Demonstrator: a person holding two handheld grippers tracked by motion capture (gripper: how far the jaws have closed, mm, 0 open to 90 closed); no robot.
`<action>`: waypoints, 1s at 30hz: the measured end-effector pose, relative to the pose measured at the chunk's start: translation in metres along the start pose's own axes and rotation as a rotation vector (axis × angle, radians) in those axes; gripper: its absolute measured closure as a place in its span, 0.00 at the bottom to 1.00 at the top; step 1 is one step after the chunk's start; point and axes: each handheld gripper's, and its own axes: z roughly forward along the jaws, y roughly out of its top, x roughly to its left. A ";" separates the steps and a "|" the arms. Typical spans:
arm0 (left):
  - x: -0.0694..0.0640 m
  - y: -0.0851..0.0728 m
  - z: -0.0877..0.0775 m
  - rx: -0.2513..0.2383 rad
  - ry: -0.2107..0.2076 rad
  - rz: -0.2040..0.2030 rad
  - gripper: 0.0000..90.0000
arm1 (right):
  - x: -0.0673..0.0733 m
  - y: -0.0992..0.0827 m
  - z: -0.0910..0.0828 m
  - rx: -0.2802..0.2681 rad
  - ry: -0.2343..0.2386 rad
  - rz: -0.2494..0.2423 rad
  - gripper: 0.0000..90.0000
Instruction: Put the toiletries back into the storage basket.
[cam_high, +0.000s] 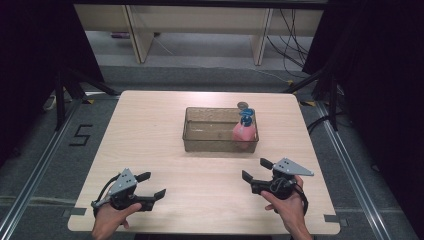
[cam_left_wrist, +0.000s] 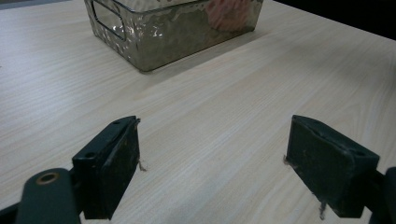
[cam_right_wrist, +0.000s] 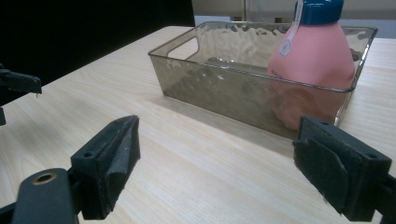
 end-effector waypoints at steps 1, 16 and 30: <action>0.000 0.000 0.000 0.000 0.000 0.000 0.19 | 0.000 0.000 0.000 0.000 0.000 0.000 0.17; -0.001 -0.001 0.001 0.006 -0.003 0.005 0.19 | 0.001 -0.010 -0.011 -0.008 0.013 -0.002 0.17; -0.003 -0.001 0.003 0.018 -0.010 0.003 0.19 | 0.006 -0.017 -0.017 -0.008 0.027 0.001 0.17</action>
